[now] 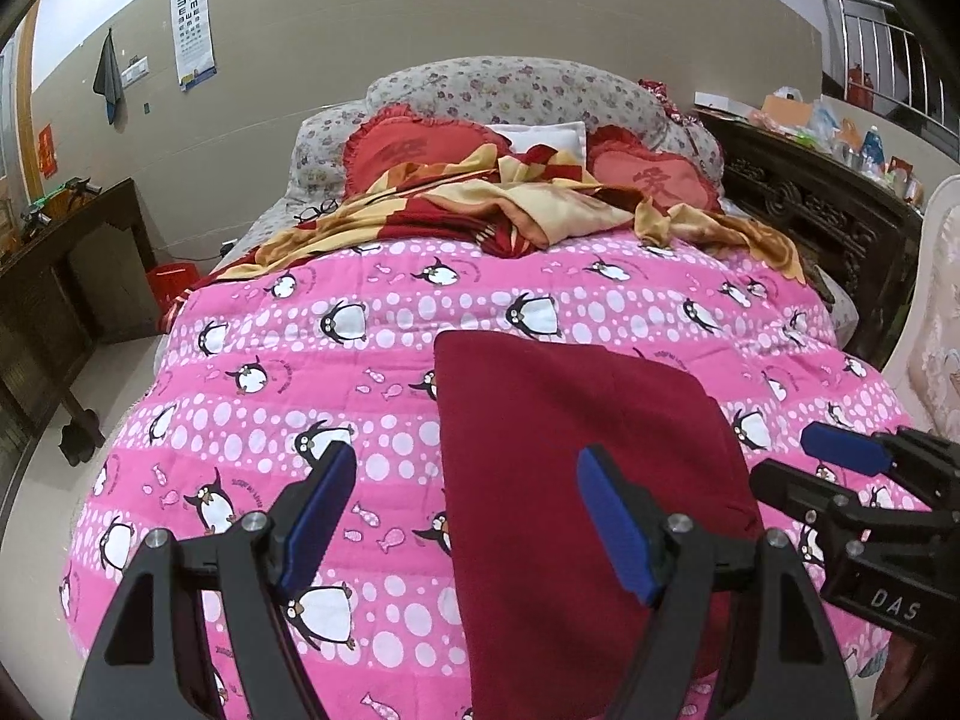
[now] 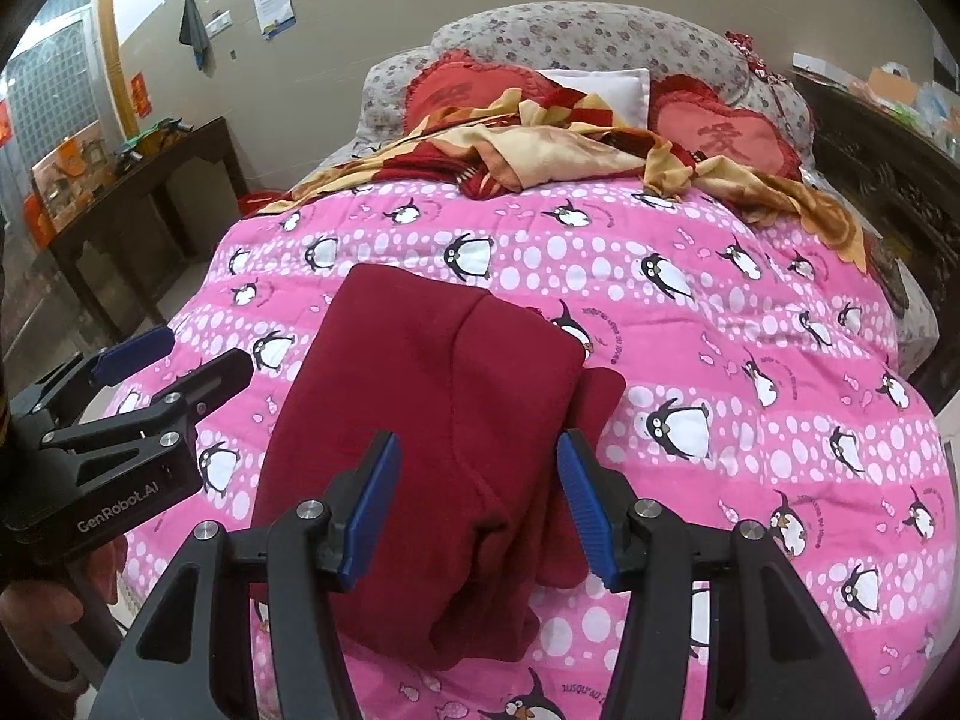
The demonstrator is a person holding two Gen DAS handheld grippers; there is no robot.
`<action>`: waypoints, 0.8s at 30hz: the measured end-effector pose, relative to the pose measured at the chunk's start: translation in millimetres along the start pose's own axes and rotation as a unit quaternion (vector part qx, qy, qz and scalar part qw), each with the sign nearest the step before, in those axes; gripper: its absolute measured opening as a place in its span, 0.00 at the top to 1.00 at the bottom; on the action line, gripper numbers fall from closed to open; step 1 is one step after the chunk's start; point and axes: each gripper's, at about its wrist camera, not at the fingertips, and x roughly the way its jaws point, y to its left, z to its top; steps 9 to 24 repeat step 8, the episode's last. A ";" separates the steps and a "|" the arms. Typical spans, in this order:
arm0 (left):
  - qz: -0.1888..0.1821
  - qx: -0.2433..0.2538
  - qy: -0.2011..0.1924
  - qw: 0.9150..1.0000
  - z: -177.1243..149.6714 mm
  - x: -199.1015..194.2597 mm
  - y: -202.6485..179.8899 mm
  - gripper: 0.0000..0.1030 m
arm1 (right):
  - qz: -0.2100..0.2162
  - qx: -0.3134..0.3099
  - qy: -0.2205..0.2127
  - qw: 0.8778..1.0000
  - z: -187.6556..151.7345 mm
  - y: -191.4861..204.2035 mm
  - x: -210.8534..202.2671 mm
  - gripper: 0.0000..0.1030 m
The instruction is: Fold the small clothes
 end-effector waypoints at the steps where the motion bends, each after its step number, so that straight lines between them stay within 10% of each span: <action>1: 0.000 0.000 0.000 1.000 0.0 0.1 -0.4 0.22 | 0.000 0.000 0.000 1.000 0.1 -0.1 0.2 0.40; 24: -0.005 -0.005 0.005 1.000 -0.4 4.6 0.2 0.22 | 0.002 -0.003 0.005 1.000 -1.9 1.6 4.1 0.40</action>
